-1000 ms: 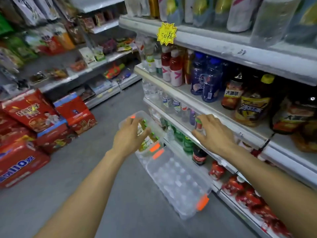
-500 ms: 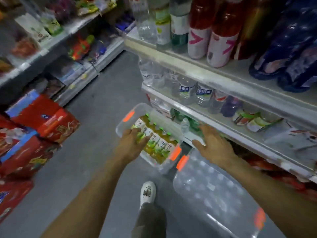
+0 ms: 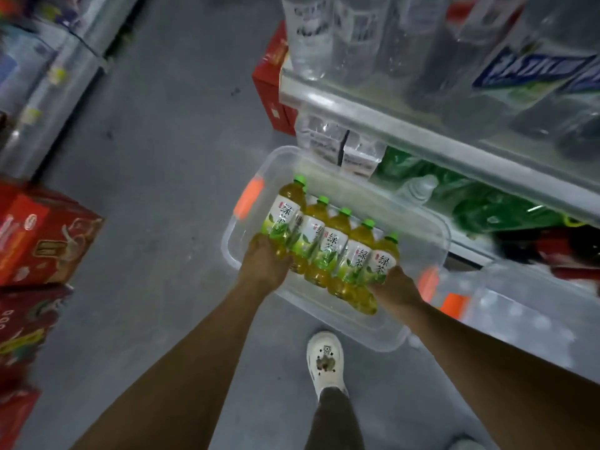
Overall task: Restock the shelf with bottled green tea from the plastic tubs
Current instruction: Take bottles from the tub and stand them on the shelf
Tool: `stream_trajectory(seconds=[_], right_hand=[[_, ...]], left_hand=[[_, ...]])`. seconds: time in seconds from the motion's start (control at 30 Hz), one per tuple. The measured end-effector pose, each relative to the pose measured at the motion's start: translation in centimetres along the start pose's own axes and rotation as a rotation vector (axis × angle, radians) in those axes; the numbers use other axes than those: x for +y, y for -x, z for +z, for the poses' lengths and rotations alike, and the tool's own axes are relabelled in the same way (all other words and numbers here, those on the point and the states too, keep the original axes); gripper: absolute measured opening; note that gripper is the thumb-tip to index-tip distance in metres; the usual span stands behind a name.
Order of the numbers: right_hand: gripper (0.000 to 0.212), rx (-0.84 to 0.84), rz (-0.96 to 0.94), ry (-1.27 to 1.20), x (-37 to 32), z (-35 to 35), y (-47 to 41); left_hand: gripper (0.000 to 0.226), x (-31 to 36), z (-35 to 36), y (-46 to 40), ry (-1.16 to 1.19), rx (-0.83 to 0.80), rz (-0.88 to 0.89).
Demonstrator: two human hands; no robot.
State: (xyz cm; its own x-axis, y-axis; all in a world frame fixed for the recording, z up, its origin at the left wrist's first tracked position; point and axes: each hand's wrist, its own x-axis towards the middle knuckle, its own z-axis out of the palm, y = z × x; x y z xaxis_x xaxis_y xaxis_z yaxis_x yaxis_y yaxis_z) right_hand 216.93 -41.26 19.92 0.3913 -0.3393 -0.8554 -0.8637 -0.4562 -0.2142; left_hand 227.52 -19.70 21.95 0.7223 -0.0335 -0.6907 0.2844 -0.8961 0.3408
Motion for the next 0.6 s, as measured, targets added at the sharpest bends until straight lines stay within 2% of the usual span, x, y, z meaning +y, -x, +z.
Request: stream_trajectory(seconds=[0.23, 0.47, 0.6], right_hand=[[0.092, 0.063, 0.251, -0.267, 0.1, 5.0, -8.1], [0.117, 0.218, 0.259, -0.051, 0.2, 7.8, -9.2], [0.128, 0.148, 0.288, -0.054, -0.1, 6.8, -9.2]], left_hand=[[0.083, -1.1, 3.7, -8.8, -0.168, 0.145, 0.092], [0.101, -1.9, 4.7, -11.6, -0.445, 0.141, 0.156], [0.103, -1.7, 4.9, -11.9, -0.556, 0.134, 0.171]])
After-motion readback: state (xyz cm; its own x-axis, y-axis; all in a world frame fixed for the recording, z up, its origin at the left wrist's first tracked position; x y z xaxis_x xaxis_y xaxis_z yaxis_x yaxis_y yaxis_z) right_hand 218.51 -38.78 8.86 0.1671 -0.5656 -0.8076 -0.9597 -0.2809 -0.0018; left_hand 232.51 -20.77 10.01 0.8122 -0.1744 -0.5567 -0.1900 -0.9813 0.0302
